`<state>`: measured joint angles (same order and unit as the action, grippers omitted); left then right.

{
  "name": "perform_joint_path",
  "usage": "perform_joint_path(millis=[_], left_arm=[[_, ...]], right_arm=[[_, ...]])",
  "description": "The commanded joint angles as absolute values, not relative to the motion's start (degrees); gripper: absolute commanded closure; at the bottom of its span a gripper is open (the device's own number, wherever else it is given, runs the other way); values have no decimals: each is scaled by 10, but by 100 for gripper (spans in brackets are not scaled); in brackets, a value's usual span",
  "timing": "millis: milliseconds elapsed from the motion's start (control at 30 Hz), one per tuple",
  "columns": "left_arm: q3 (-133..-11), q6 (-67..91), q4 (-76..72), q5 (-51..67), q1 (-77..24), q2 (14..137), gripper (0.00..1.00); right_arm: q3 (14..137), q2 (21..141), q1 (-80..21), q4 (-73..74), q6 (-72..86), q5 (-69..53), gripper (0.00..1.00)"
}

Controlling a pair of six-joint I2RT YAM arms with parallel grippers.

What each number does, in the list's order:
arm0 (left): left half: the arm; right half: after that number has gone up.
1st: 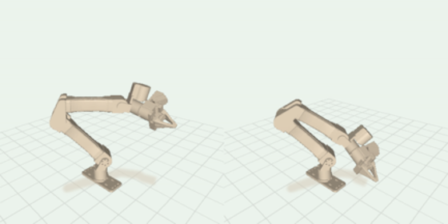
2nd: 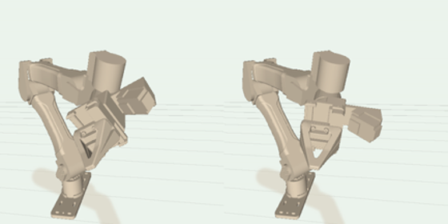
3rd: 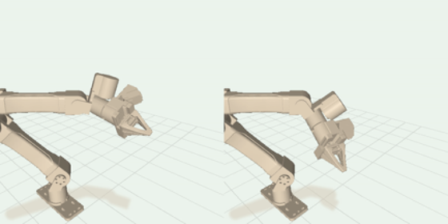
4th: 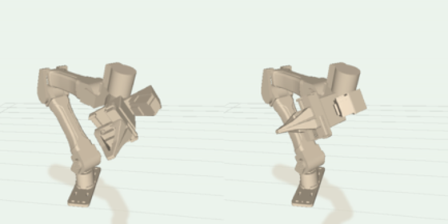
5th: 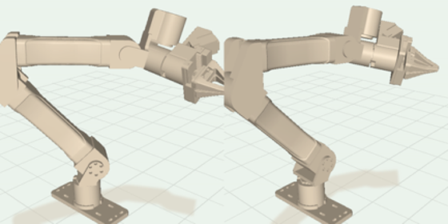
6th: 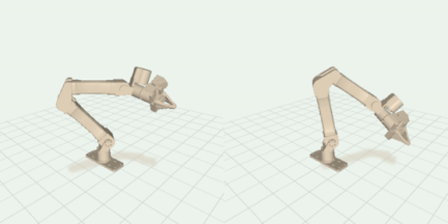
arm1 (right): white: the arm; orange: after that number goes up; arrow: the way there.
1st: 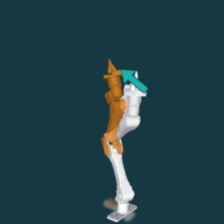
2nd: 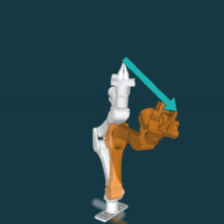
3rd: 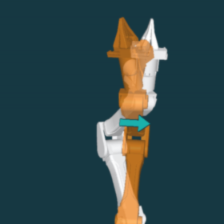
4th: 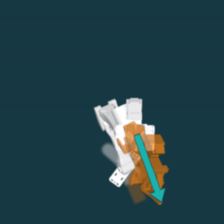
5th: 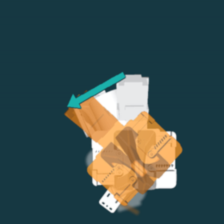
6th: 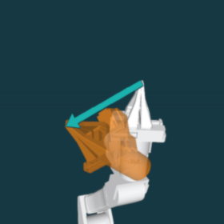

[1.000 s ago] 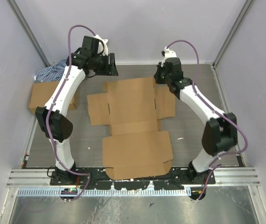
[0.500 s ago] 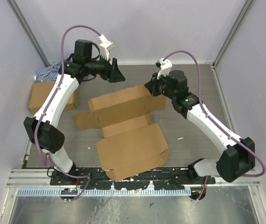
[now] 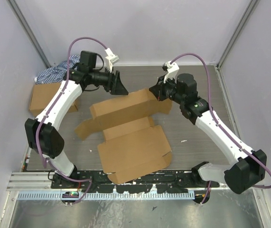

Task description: Fold the paper box

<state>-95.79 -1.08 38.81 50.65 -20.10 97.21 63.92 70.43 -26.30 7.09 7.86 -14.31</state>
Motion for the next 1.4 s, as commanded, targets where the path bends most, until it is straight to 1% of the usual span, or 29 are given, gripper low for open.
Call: perform_joint_path(millis=[0,100,233,400,500,600,700,733,767,833,867,900,1033,1167,1267,1367], left_arm=[[-940,-20,397,543,-210,941,35],[-935,-49,434,525,-222,941,37],[-941,-80,485,463,-239,952,37],[-955,-79,504,411,-240,971,39],[-962,-83,510,424,-241,977,41],[-967,-91,526,454,-242,981,45],[-967,-94,539,453,-243,979,53],[-967,-95,542,450,-244,979,57],[-966,-94,545,444,-244,977,61],[-964,-89,545,425,-244,973,70],[-964,-84,546,404,-245,972,75],[-965,-78,546,380,-247,971,78],[-976,-77,566,285,-261,973,89],[-993,-78,586,186,-282,976,97],[-998,-83,592,102,-306,969,98],[-991,-96,586,6,-337,956,99]], right_arm=[[658,701,-267,67,77,-151,99],[659,703,-267,70,79,-149,99],[660,703,-267,73,80,-148,98],[663,704,-267,81,77,-152,99],[664,707,-267,84,76,-153,98],[674,719,-267,94,73,-160,98],[680,729,-267,97,76,-161,97],[681,732,-268,97,78,-159,94],[684,734,-267,99,80,-155,88],[691,738,-267,106,84,-145,73],[695,739,-267,109,86,-136,68],[699,740,-267,114,89,-124,65],[719,748,-267,129,91,-85,60],[742,757,-263,142,96,-34,58],[755,761,-244,142,104,-4,58],[774,778,-201,142,121,5,58]])
